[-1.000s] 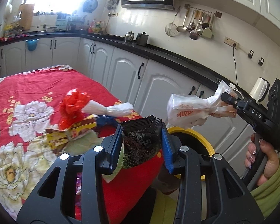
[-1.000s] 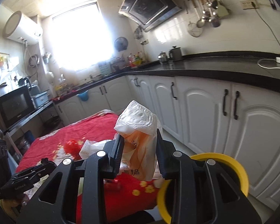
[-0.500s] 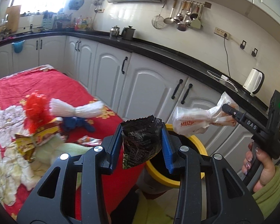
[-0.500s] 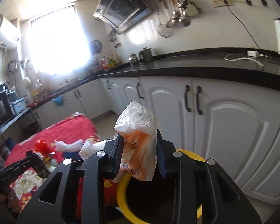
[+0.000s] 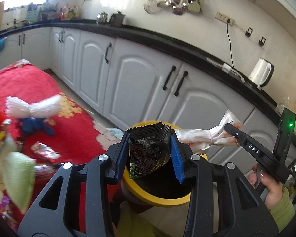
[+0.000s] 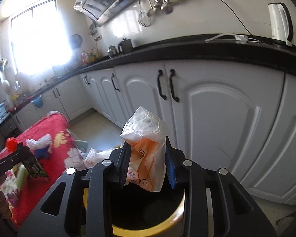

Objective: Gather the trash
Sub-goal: 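Carry both items over the yellow-rimmed bin and open both tools to drop them, then move both open tools back over the trash on the table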

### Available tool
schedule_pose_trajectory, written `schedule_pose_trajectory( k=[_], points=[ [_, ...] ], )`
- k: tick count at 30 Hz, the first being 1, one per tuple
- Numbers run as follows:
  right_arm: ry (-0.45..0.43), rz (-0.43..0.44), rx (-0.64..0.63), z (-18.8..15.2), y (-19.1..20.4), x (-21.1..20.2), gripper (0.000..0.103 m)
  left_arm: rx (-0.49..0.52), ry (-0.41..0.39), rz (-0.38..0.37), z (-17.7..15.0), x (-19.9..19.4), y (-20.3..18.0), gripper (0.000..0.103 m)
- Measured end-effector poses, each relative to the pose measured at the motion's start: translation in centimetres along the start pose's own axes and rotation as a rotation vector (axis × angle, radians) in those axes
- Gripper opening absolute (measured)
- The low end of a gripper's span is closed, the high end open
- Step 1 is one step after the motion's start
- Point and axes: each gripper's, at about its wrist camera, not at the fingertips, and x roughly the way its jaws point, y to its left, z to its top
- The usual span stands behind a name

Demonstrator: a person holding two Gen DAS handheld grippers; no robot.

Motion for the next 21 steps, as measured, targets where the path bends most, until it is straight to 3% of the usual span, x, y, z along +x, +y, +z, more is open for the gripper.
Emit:
schedule_pose_trajectory(
  k=[11, 16, 21],
  points=[
    [0.057, -0.013, 0.06, -1.2, -2.4, 1.4, 0.036, 0.004, 0.091, -0.045, -1.5, 5.6, -1.7, 0.034],
    [0.068, 0.002, 0.089, -1.4, -2.6, 1.7, 0.054, -0.025, 0.119, -0.04, -2.1, 6.4, -1.1, 0.06],
    [0.056, 0.007, 0.093, -1.2, -2.4, 1.5, 0.062, -0.039, 0.117, -0.023, -2.2, 5.6, -0.5, 0.076]
  ],
)
